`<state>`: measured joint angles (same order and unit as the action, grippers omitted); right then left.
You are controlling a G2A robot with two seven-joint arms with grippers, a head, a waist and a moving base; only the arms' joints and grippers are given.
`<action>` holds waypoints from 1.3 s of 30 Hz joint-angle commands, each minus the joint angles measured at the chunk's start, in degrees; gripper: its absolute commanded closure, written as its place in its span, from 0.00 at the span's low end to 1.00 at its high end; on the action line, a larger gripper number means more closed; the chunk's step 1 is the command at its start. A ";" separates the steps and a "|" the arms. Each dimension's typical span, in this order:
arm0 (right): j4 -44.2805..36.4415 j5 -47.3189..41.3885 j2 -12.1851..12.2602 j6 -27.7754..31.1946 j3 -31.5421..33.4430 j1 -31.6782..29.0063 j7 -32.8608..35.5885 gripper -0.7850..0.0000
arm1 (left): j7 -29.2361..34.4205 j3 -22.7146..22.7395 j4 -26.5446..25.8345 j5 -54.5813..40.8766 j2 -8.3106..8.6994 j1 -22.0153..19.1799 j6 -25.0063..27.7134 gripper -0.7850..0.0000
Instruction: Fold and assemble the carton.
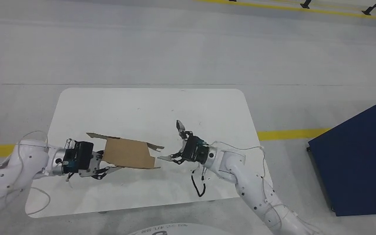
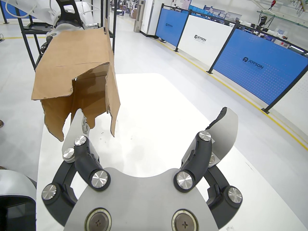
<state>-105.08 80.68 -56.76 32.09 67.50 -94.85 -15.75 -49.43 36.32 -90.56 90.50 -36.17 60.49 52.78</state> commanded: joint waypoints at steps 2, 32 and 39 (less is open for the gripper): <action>-0.41 0.80 -0.04 0.21 -0.57 -0.29 -0.36 0.00 | 0.65 -0.11 0.69 -0.03 -0.44 -0.25 0.52 1.00; -1.47 8.93 -0.27 -9.12 -0.30 -2.17 0.86 0.00 | 3.27 0.73 2.24 0.40 -3.31 -0.33 1.69 1.00; -0.25 8.31 -0.72 -8.56 -2.07 -0.84 -0.57 0.00 | 5.94 0.35 1.57 0.80 -3.97 -0.18 2.20 1.00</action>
<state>-105.66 89.38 -57.45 22.96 65.54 -95.95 -15.91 -44.10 36.84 -88.95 91.26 -39.99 60.32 54.81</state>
